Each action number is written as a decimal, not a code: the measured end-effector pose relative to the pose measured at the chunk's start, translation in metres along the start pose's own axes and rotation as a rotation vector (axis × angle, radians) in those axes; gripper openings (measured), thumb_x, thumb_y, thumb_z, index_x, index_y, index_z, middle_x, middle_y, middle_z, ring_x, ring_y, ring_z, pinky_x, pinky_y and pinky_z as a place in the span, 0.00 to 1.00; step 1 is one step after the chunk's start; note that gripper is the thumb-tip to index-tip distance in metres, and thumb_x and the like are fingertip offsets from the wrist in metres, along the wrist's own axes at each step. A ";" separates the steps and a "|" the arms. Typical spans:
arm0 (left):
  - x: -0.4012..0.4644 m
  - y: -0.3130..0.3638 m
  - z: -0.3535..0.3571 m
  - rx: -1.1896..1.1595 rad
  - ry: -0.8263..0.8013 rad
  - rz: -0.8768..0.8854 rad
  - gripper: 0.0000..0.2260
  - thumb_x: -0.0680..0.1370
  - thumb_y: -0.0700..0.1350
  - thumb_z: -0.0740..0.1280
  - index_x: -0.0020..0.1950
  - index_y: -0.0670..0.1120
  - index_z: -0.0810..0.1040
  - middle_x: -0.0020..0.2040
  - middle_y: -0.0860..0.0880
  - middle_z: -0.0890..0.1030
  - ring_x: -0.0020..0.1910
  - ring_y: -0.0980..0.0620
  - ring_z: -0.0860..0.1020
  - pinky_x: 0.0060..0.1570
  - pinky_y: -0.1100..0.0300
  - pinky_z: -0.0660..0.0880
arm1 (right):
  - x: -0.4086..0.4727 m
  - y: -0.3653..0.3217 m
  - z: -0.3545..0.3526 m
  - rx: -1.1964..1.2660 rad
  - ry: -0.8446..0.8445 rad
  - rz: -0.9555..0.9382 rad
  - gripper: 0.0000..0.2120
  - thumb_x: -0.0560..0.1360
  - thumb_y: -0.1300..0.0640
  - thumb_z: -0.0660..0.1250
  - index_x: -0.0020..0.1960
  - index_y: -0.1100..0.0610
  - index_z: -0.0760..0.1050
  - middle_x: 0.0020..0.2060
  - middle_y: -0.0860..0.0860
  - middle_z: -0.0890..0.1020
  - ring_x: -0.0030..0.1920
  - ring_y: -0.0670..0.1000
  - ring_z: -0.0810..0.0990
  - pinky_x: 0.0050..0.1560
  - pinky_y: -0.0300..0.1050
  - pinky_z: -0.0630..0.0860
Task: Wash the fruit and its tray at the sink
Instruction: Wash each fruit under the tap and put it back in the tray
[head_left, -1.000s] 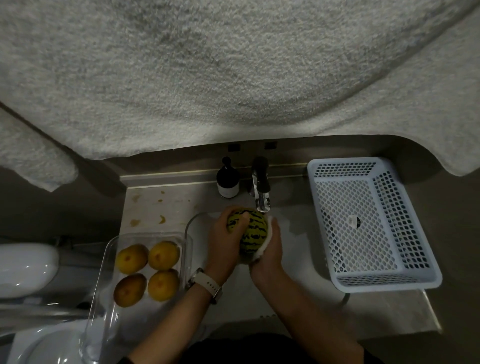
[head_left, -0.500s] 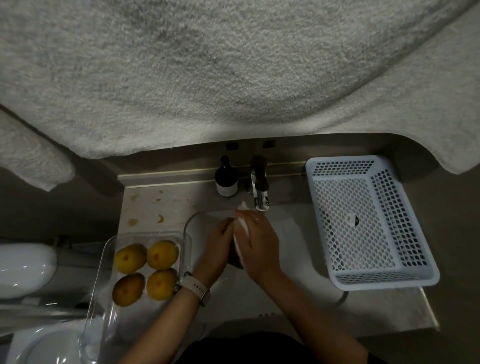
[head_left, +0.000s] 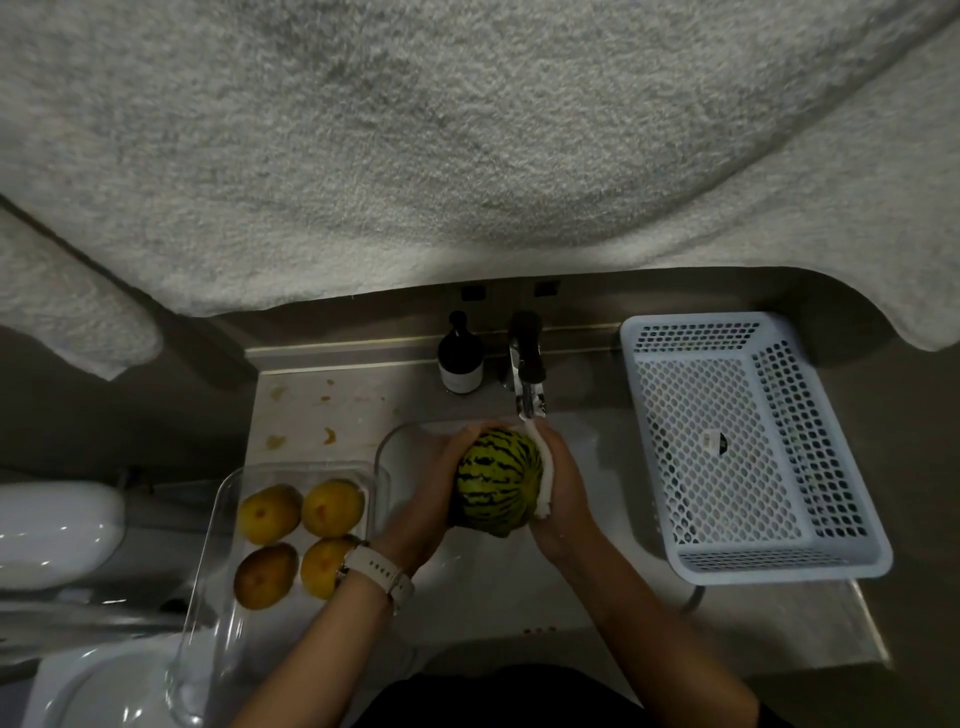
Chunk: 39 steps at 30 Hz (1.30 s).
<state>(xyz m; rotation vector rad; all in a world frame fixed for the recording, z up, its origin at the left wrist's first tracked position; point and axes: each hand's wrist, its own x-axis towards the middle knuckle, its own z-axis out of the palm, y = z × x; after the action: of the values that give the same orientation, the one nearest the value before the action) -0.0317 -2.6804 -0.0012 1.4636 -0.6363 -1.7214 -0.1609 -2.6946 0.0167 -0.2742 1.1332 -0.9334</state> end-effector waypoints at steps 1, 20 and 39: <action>0.000 0.000 0.002 0.009 0.021 -0.002 0.15 0.69 0.64 0.72 0.48 0.57 0.83 0.57 0.44 0.82 0.42 0.58 0.84 0.32 0.67 0.78 | 0.001 0.001 0.001 -0.027 0.038 -0.014 0.19 0.81 0.48 0.57 0.52 0.61 0.80 0.47 0.58 0.83 0.49 0.56 0.82 0.50 0.50 0.79; -0.018 0.008 -0.004 -0.229 -0.198 -0.080 0.36 0.65 0.58 0.77 0.70 0.47 0.72 0.64 0.41 0.78 0.63 0.41 0.77 0.61 0.39 0.74 | 0.006 0.005 0.001 -0.633 -0.130 -0.723 0.20 0.78 0.48 0.59 0.59 0.60 0.80 0.56 0.52 0.83 0.58 0.50 0.80 0.60 0.52 0.76; -0.014 0.004 -0.026 -0.229 -0.094 -0.263 0.23 0.66 0.59 0.76 0.57 0.50 0.84 0.58 0.38 0.81 0.55 0.37 0.81 0.48 0.40 0.79 | 0.006 0.005 -0.003 -0.460 0.023 -0.552 0.14 0.81 0.56 0.59 0.57 0.58 0.80 0.52 0.53 0.84 0.53 0.46 0.82 0.51 0.37 0.78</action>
<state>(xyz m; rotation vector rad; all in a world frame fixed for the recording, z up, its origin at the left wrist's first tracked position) -0.0053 -2.6690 0.0043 1.3561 -0.2908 -2.0018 -0.1605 -2.6948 0.0082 -0.9903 1.3146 -1.1445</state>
